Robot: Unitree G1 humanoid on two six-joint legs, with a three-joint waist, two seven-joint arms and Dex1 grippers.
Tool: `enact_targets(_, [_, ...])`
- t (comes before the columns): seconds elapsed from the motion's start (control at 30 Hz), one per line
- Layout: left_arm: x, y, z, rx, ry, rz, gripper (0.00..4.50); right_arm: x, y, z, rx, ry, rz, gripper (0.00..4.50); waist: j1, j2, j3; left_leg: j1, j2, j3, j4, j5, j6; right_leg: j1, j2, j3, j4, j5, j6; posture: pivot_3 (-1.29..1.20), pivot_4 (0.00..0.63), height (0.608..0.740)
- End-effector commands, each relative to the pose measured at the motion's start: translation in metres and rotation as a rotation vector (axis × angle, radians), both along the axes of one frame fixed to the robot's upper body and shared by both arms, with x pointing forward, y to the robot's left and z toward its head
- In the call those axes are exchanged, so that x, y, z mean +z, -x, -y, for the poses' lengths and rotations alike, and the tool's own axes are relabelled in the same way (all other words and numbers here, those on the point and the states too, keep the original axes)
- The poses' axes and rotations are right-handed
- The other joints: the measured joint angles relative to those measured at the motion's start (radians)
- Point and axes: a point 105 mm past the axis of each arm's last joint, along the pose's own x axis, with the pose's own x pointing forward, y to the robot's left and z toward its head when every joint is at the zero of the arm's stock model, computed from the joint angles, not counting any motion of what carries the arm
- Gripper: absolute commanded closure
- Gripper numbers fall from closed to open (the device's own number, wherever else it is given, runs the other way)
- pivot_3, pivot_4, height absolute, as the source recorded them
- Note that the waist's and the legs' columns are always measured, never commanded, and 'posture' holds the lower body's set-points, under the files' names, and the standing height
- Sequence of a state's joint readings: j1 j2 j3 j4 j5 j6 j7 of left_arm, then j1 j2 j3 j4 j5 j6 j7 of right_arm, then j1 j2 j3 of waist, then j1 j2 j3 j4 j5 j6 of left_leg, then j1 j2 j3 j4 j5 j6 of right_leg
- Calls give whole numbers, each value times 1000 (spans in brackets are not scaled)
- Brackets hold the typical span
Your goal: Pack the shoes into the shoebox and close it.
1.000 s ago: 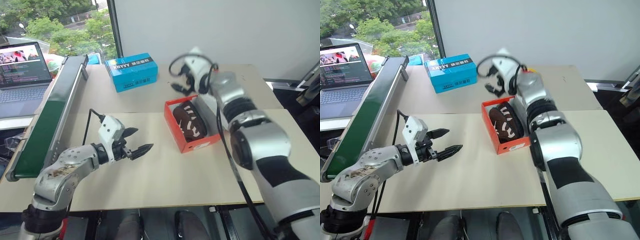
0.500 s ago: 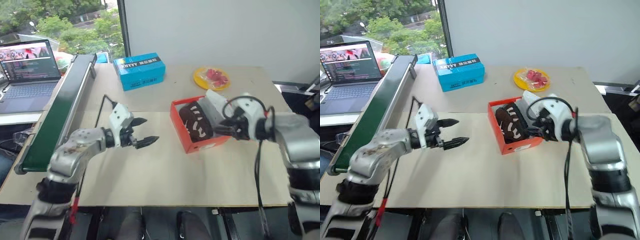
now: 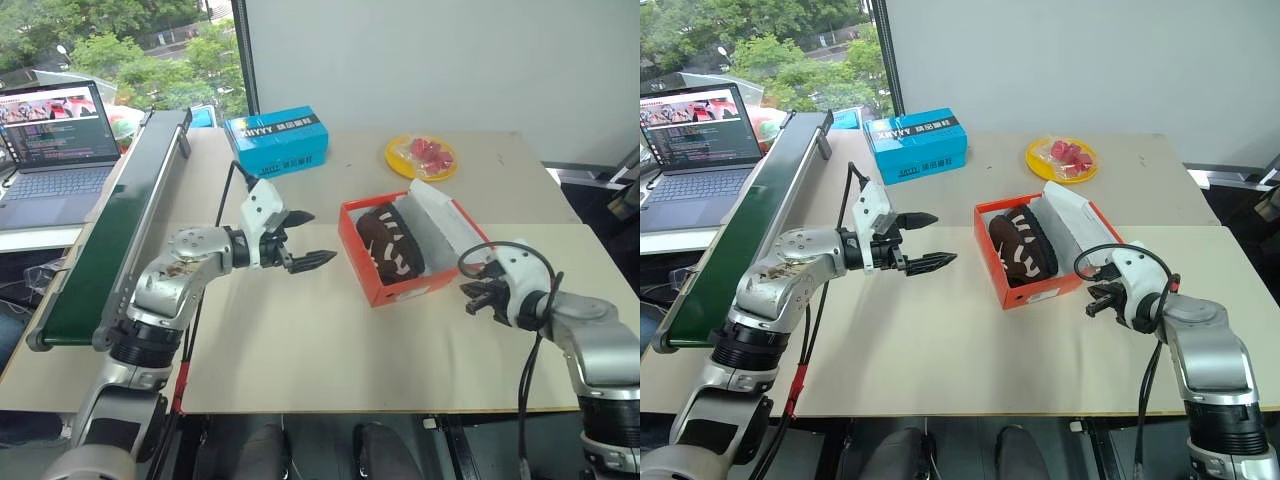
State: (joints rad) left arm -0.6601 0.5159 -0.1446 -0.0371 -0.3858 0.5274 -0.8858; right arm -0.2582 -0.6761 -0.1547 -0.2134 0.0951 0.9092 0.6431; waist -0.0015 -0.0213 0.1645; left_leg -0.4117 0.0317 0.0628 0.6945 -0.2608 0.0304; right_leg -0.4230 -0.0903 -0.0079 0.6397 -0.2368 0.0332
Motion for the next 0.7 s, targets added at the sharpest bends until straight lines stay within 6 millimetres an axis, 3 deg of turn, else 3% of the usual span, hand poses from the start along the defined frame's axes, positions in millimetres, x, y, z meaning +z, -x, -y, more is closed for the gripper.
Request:
enact_targets(0.03, [18,0,0,-4,6,71,0,-6,-10,2,-23,30,52,4472,0,0,0,0,0,0,0,0,0,0,0,0,0,0,0,0,150,740])
enact_targets(0.17, [15,4,-5,16,-15,68,0,-25,-15,2,-41,17,45,4472,0,0,0,0,0,0,0,0,0,0,0,0,0,0,0,0,150,740])
enact_targets(0.3, [14,6,-10,37,-26,68,0,-33,-25,5,-59,20,67,4472,-1,0,0,0,0,0,0,0,0,0,0,0,0,0,0,0,150,740])
enact_targets(0.53, [14,8,-14,58,-40,75,0,-36,-45,18,-111,93,132,4472,-4,0,0,0,0,0,0,0,0,0,0,0,0,0,0,0,150,740])
enact_targets(0.7, [16,10,-17,73,-52,80,0,-28,-62,28,-244,56,228,4472,-10,0,0,0,0,0,0,0,0,0,0,0,1,0,0,0,150,740])
